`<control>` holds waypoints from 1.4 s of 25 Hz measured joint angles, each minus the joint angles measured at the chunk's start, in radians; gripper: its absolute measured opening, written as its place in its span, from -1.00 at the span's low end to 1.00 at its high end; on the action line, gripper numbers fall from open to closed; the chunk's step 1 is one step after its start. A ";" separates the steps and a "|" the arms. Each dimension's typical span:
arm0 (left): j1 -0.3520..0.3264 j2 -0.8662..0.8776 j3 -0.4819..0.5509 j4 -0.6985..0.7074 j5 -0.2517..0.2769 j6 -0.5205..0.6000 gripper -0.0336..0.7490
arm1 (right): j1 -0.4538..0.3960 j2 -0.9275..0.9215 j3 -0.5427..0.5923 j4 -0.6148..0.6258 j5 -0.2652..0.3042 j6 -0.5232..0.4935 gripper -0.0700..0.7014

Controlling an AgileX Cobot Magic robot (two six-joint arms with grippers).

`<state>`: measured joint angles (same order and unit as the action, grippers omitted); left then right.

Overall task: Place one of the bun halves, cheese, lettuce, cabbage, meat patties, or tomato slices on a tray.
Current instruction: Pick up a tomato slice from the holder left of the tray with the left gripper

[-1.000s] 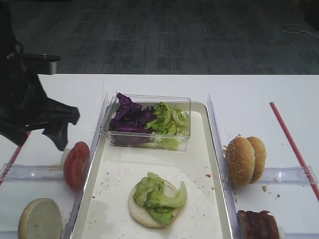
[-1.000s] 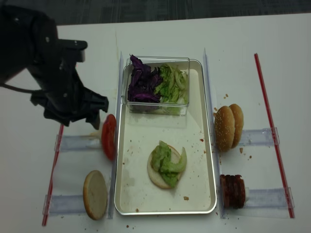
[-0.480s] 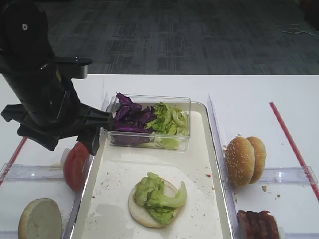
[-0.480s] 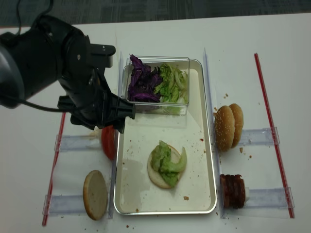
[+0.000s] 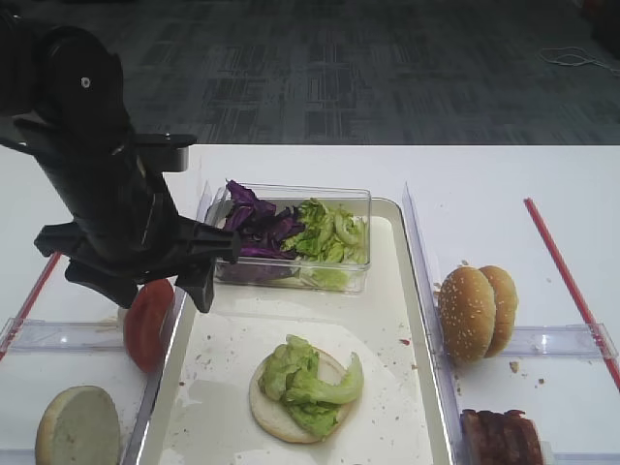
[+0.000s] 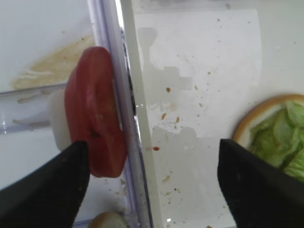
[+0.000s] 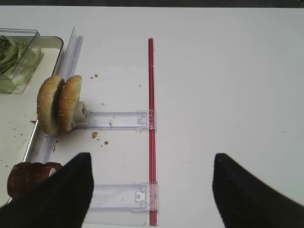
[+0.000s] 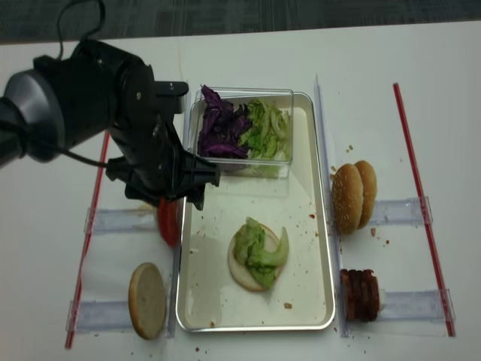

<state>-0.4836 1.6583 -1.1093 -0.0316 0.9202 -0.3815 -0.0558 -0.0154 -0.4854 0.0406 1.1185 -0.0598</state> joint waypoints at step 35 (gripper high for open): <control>-0.003 0.076 -0.008 0.050 -0.029 0.014 0.48 | 0.000 0.000 0.000 0.000 0.000 0.000 0.63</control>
<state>-0.4867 1.7340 -1.1176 0.0182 0.8910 -0.3673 -0.0558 -0.0154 -0.4854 0.0406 1.1185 -0.0598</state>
